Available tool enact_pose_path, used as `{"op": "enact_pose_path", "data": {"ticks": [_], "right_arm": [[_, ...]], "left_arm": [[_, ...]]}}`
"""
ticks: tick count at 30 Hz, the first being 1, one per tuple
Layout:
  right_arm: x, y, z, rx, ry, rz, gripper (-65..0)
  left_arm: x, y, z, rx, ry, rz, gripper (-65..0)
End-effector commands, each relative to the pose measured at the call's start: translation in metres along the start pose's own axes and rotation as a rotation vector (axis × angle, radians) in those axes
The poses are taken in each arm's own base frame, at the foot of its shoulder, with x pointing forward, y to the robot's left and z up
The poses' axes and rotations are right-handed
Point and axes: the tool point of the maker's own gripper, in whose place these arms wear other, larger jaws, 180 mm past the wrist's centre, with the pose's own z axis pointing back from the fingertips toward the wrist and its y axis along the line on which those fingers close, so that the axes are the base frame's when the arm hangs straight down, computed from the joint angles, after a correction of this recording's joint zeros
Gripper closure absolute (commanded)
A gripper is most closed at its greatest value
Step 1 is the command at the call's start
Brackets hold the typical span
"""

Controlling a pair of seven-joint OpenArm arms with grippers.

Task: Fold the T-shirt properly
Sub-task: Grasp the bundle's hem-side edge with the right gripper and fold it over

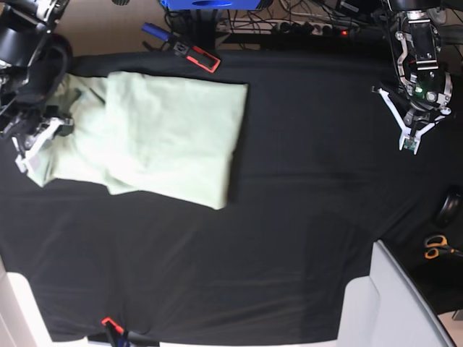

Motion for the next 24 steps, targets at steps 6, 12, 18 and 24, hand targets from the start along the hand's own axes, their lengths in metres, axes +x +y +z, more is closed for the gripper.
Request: {"op": "enact_pose_path", "data": {"ticks": [6, 12, 18, 24], "right_arm": [[0.013, -0.024, 0.018, -0.063, -0.011, 0.028, -0.1], [0.043, -0.028, 0.047, -0.138, -0.093, 0.118, -0.1], [0.056, -0.013, 0.063, -0.205, -0.130, 0.186, -0.1], [0.055, 0.024, 0.051, -0.227, -0.148, 0.136, -0.1]], "left_arm": [[0.007, 0.014, 0.003, 0.035, -0.023, -0.007, 0.0], [0.008, 0.014, 0.004, 0.036, -0.024, -0.008, 0.0], [0.007, 0.014, 0.003, 0.035, -0.022, -0.007, 0.0], [0.008, 0.014, 0.003, 0.036, -0.024, -0.006, 0.0]]}}
